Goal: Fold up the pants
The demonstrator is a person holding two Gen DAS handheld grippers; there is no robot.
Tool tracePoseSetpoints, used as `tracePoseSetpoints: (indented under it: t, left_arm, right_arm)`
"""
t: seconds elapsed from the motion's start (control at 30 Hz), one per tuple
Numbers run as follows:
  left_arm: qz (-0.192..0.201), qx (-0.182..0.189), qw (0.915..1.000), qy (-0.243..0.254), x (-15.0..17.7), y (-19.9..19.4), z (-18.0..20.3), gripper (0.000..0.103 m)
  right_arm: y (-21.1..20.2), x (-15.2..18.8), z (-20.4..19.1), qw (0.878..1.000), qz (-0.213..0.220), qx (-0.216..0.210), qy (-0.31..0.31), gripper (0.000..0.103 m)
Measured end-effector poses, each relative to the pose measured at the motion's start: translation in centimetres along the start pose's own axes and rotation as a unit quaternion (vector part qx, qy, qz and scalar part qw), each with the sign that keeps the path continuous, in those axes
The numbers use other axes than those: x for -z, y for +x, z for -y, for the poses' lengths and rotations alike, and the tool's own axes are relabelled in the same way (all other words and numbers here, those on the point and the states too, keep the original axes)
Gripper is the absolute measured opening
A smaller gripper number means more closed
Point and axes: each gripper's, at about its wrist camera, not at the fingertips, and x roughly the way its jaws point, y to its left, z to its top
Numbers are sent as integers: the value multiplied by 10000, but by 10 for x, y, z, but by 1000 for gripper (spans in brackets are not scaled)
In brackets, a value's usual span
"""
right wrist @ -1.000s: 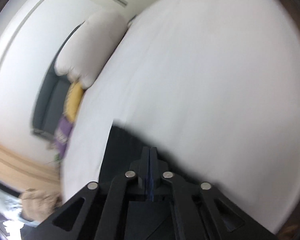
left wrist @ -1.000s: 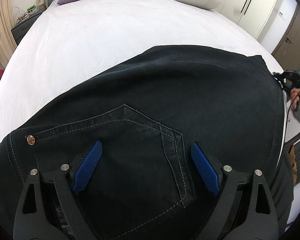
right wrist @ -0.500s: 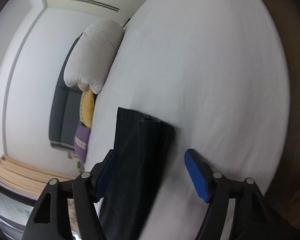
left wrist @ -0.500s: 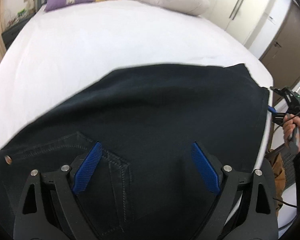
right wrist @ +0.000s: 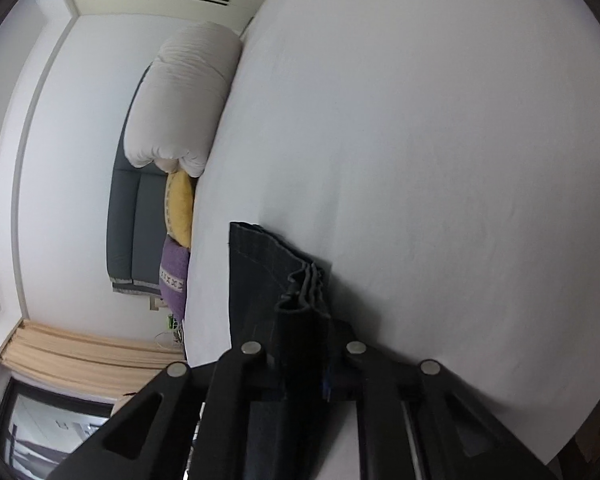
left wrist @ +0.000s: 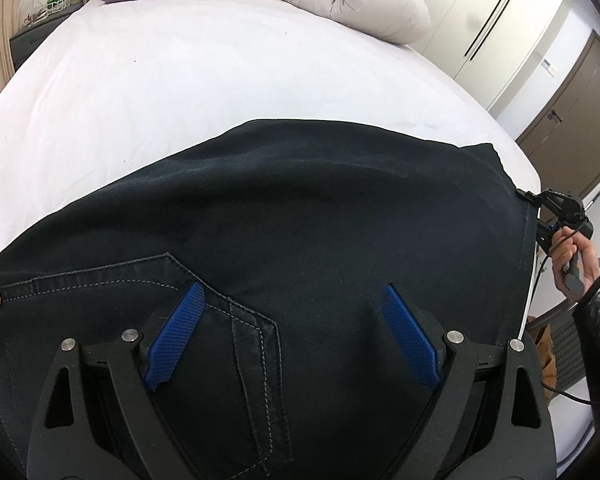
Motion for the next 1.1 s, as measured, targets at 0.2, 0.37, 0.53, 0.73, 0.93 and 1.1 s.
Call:
tracePoseSetpoints:
  t: [0.2,0.37,0.53,0.73,0.93,1.1]
  left_arm:
    - [18,-39,10000,32,4,-12,-16,89]
    - [117,-231,9991,-338,5,-19,-32,24]
    - [135,46,9959,-897,5,-25,-59,10]
    - [198,251,9927,-1162,2,-39,-63,10]
    - [87,1065,9800,-1681,-9,-49,-71,11]
    - [-205,1696,9649,-1995,-17,-47,-63,15]
  right_arm:
    - [-9,10,-26,9944,102,472,-937,12]
    - [-14,26,-61,9851,312,591,-1586,11]
    - [-15,56,-105,9691,388,680,-2340,11]
    - [11,163,-181,8913,-197,1027,-4412,11]
    - [71,305,-182,7632,-1373,1414,-6153,11]
    - [86,324,-163,7462,-1375,1743,-6276,11]
